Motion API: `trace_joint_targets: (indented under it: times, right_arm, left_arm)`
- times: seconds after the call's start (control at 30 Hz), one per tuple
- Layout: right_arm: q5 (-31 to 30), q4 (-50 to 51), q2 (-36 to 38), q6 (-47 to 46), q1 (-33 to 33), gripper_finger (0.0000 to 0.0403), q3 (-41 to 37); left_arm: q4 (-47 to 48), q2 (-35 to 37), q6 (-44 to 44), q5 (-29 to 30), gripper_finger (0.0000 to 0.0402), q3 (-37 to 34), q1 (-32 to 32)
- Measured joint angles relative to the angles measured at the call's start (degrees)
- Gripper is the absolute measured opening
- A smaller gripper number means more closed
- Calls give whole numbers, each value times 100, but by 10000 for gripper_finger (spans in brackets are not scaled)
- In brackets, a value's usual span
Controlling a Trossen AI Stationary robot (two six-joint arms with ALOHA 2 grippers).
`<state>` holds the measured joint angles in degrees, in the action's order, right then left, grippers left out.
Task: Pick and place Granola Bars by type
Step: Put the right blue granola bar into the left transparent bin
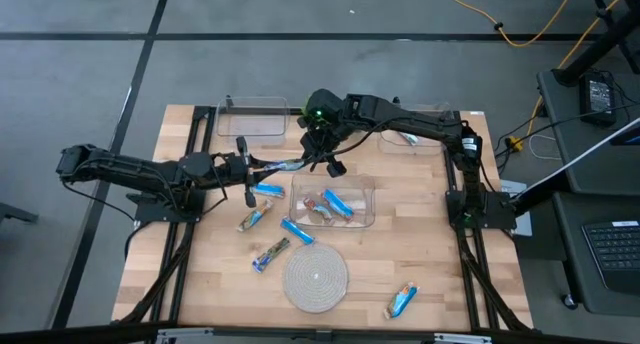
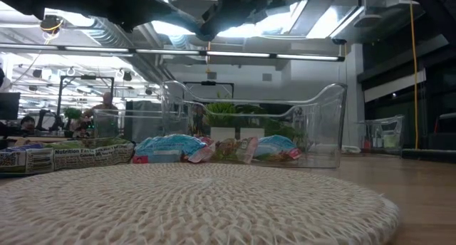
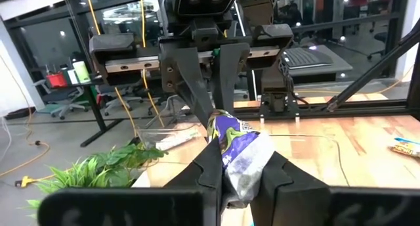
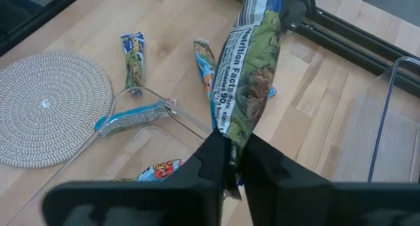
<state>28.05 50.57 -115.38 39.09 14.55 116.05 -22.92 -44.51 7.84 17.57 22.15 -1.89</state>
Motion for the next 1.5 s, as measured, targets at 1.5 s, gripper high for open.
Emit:
trace_joint_targets:
  times: [1.5]
  right_arm:
    - [-1783, 2808, 23, -1349, 811, 147, 1674]
  left_arm:
    - [1786, 1025, 736, 2806, 23, -2, 1774]
